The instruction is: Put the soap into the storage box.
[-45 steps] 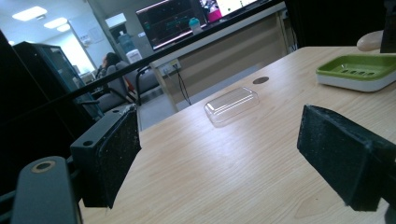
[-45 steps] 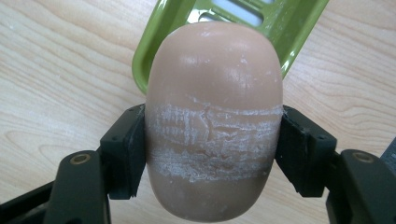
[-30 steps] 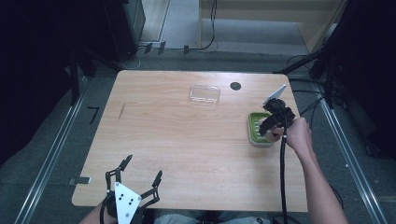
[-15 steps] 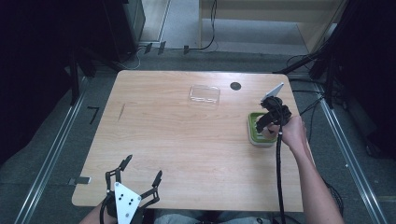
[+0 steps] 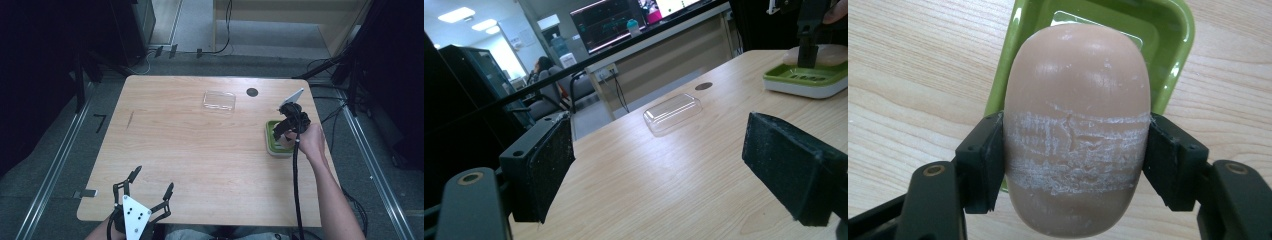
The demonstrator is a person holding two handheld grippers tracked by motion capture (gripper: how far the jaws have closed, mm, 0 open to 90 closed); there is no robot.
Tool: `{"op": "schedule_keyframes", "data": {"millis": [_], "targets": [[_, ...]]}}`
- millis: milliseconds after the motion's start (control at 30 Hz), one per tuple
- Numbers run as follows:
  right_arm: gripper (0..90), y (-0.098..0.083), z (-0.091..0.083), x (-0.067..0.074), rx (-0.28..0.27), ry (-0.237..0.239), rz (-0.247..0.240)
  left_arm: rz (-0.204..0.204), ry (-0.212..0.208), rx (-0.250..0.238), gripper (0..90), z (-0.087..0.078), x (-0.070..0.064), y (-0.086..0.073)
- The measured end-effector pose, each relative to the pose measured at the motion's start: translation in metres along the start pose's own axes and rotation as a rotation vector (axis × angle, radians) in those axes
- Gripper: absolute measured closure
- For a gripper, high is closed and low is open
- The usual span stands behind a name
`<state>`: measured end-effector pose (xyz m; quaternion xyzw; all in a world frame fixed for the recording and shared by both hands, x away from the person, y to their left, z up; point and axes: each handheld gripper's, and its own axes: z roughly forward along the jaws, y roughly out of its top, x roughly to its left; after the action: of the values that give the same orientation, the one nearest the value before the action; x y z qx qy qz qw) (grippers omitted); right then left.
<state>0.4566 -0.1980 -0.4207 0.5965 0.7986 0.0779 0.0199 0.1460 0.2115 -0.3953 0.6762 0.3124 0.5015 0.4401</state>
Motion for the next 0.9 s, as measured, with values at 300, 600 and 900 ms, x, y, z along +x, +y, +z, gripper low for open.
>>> {"op": "schedule_keyframes", "data": {"millis": [300,600,900], "targets": [[33.0,0.009,0.010,0.003,0.002,0.000,0.028,-0.002,0.000,-0.002,13.8,0.000,0.000,0.000],[33.0,0.011,0.017,0.000,0.005,0.002,0.059,-0.001,-0.001,-0.002,13.8,0.000,0.000,0.000],[33.0,0.010,0.022,-0.004,0.008,0.011,0.068,0.001,-0.001,-0.001,13.8,0.000,0.000,0.000]]}}
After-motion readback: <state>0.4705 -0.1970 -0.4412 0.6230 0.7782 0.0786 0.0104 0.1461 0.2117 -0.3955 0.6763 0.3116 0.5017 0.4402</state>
